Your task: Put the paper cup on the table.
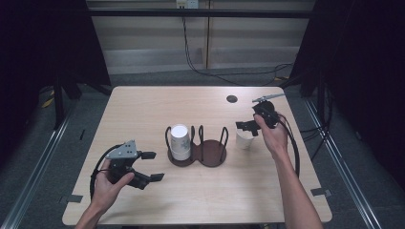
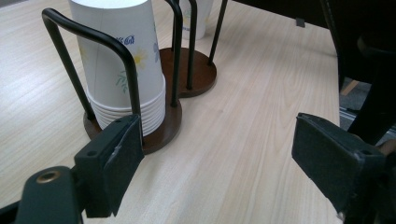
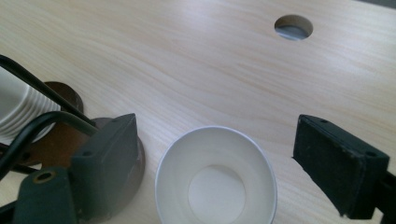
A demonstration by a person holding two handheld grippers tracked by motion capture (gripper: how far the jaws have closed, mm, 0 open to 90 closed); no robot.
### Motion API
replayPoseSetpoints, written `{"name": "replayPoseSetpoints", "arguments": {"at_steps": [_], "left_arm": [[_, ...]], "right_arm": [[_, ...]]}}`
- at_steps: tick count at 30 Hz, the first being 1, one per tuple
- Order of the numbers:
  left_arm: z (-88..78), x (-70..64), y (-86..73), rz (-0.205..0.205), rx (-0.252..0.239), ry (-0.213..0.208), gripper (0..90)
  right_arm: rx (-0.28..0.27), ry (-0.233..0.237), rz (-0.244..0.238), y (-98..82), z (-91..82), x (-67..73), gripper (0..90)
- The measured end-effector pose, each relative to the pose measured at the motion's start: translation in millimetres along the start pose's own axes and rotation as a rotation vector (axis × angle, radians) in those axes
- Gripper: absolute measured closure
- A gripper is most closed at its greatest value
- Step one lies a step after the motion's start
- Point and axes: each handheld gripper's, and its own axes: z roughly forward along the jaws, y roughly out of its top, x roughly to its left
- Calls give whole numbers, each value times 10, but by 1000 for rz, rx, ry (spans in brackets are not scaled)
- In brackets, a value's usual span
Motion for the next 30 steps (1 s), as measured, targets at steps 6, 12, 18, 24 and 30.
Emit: {"name": "replayPoseSetpoints", "arguments": {"at_steps": [6,12,18,24,30], "left_arm": [[31,-5,-7,-3,-3,1,163],[-17,-3,-14,-11,-12,12,163],[-29,-9,-30,-14,-17,19,163],[-30,-11,-35,-23,-17,38,163],[-24,-13,-36,-29,-23,59,165]], "right_arm": [[-54,43,11,-44,-91,57,139],[-107,28,16,-125,-135,128,139],[-166,10,31,-275,-207,182,139],[-241,-6,40,-442,-330,261,139],[-289,-23,23,-601,-414,354,139]]}}
